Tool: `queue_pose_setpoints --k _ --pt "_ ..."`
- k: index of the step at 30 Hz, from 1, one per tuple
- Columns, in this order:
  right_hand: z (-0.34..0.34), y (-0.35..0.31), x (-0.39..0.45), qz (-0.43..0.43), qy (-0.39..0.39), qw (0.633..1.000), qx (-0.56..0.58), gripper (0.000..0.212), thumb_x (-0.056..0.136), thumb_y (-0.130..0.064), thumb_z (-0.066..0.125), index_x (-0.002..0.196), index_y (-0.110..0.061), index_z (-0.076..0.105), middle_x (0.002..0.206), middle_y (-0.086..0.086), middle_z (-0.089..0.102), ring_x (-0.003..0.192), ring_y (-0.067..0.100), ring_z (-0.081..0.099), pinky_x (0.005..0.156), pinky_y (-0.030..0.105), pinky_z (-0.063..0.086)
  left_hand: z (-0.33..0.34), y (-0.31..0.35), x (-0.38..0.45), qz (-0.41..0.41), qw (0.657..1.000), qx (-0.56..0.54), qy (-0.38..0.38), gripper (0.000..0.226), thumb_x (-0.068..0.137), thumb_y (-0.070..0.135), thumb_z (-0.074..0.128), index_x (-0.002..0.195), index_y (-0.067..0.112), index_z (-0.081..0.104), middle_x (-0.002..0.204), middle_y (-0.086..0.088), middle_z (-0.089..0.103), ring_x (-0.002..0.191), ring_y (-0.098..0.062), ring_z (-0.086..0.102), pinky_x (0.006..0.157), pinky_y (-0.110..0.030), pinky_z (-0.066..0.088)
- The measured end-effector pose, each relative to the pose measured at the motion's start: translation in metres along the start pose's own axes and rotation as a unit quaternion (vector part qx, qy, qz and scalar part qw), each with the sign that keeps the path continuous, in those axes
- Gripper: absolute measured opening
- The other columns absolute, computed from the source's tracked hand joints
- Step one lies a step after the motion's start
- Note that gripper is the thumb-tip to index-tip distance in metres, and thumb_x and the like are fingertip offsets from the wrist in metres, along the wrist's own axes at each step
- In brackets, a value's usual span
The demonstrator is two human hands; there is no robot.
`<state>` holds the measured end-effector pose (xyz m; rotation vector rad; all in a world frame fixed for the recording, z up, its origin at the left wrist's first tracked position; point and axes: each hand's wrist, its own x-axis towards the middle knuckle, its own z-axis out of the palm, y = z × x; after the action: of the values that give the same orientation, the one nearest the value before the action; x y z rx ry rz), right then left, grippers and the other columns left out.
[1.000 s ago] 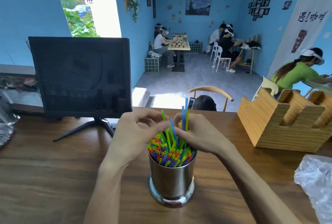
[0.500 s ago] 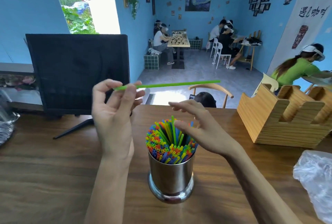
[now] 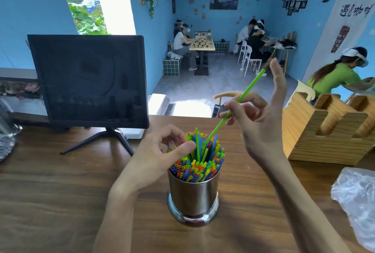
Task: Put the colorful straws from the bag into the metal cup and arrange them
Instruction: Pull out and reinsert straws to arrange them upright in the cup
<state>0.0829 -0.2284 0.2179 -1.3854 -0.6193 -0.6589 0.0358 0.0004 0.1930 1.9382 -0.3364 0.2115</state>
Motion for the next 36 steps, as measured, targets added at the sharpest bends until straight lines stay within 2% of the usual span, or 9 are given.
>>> queue_pose_setpoints --k 3,7,11,15,20,27,30,32,36 --pt "0.002 0.012 -0.016 0.027 -0.077 0.988 -0.133 0.076 0.091 -0.007 0.074 0.147 -0.046 0.039 0.091 -0.003 0.071 0.070 0.015 0.073 0.058 0.027 0.056 -0.005 -0.002 -0.007 -0.009 0.999 0.010 -0.050 0.045 0.069 0.064 0.081 0.094 0.027 0.071 0.079 0.012 0.065 0.068 0.002 0.053 0.062 -0.011 0.041" --pt "0.003 0.027 -0.040 -0.018 -0.160 0.942 -0.296 0.009 0.088 -0.021 0.080 0.097 -0.021 0.078 0.092 -0.011 0.068 0.083 0.005 0.064 0.074 0.020 0.046 -0.006 0.001 -0.011 0.001 0.994 0.038 -0.101 0.040 0.062 0.047 0.090 0.094 0.030 0.074 0.085 0.008 0.068 0.078 -0.001 0.060 0.069 -0.009 0.042" --pt "-0.002 0.029 -0.044 0.011 -0.172 0.927 -0.334 0.034 0.091 -0.043 0.067 0.076 -0.016 0.080 0.087 -0.010 0.067 0.095 0.011 0.058 0.082 0.022 0.044 -0.005 0.000 -0.013 0.005 0.992 0.064 -0.104 0.029 0.071 0.031 0.093 0.094 0.037 0.076 0.090 0.011 0.068 0.089 -0.006 0.065 0.078 -0.015 0.047" --pt "-0.010 0.025 -0.036 0.089 -0.186 0.946 -0.249 0.033 0.095 -0.047 0.058 0.095 -0.026 0.083 0.102 -0.016 0.068 0.108 0.010 0.060 0.087 0.021 0.048 -0.004 0.002 -0.015 -0.005 0.995 0.041 -0.091 0.026 0.074 0.018 0.092 0.091 0.033 0.079 0.087 0.011 0.070 0.085 -0.005 0.066 0.081 -0.026 0.054" --pt "-0.019 0.033 -0.041 0.153 -0.204 0.948 -0.189 0.038 0.093 -0.040 0.067 0.130 -0.043 0.063 0.127 -0.024 0.063 0.121 0.000 0.059 0.092 0.016 0.050 -0.008 0.007 -0.019 0.001 0.994 0.013 -0.112 0.031 0.077 0.006 0.088 0.093 0.031 0.079 0.096 0.004 0.076 0.092 -0.007 0.069 0.083 -0.019 0.055" --pt "-0.021 0.038 -0.049 0.223 -0.207 0.935 -0.180 0.030 0.098 -0.031 0.067 0.122 -0.049 0.066 0.118 -0.027 0.068 0.116 -0.003 0.061 0.096 0.037 0.058 -0.009 -0.001 -0.017 0.017 0.988 0.152 0.031 0.020 0.059 0.051 0.090 0.074 0.044 0.079 0.100 0.019 0.064 0.106 -0.007 0.056 0.090 -0.022 0.043" --pt "-0.020 0.037 -0.048 0.225 -0.211 0.934 -0.183 0.028 0.098 -0.032 0.067 0.120 -0.049 0.067 0.117 -0.024 0.069 0.115 -0.003 0.061 0.095 0.037 0.058 -0.008 -0.003 -0.016 0.043 0.987 0.144 0.061 0.018 0.057 0.053 0.088 0.070 0.042 0.080 0.089 0.018 0.068 0.101 -0.010 0.057 0.086 -0.031 0.047" --pt "-0.018 0.033 -0.047 0.223 -0.199 0.938 -0.178 0.027 0.098 -0.034 0.066 0.121 -0.048 0.067 0.120 -0.022 0.068 0.116 -0.003 0.060 0.097 0.037 0.057 -0.007 -0.001 -0.017 0.069 0.987 0.119 0.086 0.019 0.057 0.049 0.090 0.070 0.039 0.081 0.084 0.016 0.070 0.096 -0.014 0.059 0.079 -0.025 0.047" --pt "-0.009 0.014 -0.044 0.123 -0.154 0.957 -0.210 0.032 0.101 -0.042 0.061 0.132 -0.037 0.061 0.133 -0.022 0.059 0.132 0.005 0.051 0.111 0.040 0.044 -0.008 0.016 -0.018 0.159 0.965 0.019 0.209 0.018 0.068 0.039 0.089 0.082 0.030 0.082 0.072 0.000 0.071 0.062 -0.014 0.056 0.055 -0.020 0.043"
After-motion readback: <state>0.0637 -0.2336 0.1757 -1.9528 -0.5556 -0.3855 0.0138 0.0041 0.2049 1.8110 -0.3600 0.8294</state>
